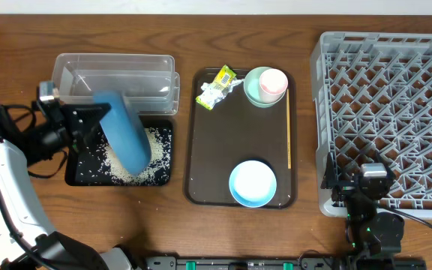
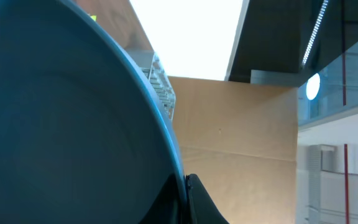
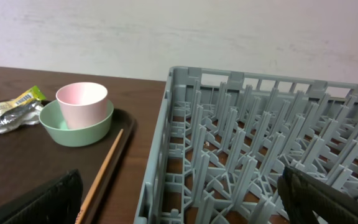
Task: Sort waste into correct bins and load items into the dishwasher rack
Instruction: 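Tilt the blue plate over the black tray to dump the rice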
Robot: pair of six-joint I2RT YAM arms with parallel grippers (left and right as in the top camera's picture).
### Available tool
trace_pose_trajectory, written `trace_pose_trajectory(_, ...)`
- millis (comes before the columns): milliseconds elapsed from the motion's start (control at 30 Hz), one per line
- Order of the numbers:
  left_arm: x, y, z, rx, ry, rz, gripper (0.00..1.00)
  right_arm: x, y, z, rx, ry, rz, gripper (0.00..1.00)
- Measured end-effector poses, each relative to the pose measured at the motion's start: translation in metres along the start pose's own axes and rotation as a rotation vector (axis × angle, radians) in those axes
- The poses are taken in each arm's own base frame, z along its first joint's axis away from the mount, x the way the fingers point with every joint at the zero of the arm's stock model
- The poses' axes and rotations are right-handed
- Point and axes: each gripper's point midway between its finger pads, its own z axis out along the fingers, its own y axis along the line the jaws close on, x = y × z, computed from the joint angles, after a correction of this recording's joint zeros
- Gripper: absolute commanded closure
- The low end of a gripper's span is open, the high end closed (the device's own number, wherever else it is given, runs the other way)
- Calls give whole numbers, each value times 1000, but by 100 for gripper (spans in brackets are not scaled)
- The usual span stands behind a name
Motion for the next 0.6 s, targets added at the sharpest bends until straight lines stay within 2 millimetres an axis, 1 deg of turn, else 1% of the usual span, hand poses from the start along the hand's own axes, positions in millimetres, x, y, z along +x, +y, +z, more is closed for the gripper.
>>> trace_pose_trajectory(100,-4,3,0,-17,-6,65,94,0,0,0,0,0,0,1)
trace_pose_trajectory(200,3,5,0,-30,4,38,94,0,0,0,0,0,0,1)
trace_pose_trajectory(267,4,7,0,-49,5,85,94,0,0,0,0,0,0,1)
trace_pose_trajectory(400,4,22,-3,-158,-1,166,94,0,0,0,0,0,0,1)
trace_pose_trajectory(500,-2,36,-8,-278,-23,237,94,0,0,0,0,0,0,1)
trace_pose_trajectory(567,-1,42,-11,-329,-31,224,94,0,0,0,0,0,0,1)
trace_pose_trajectory(600,2,41,-12,-333,-33,218,94,0,0,0,0,0,0,1)
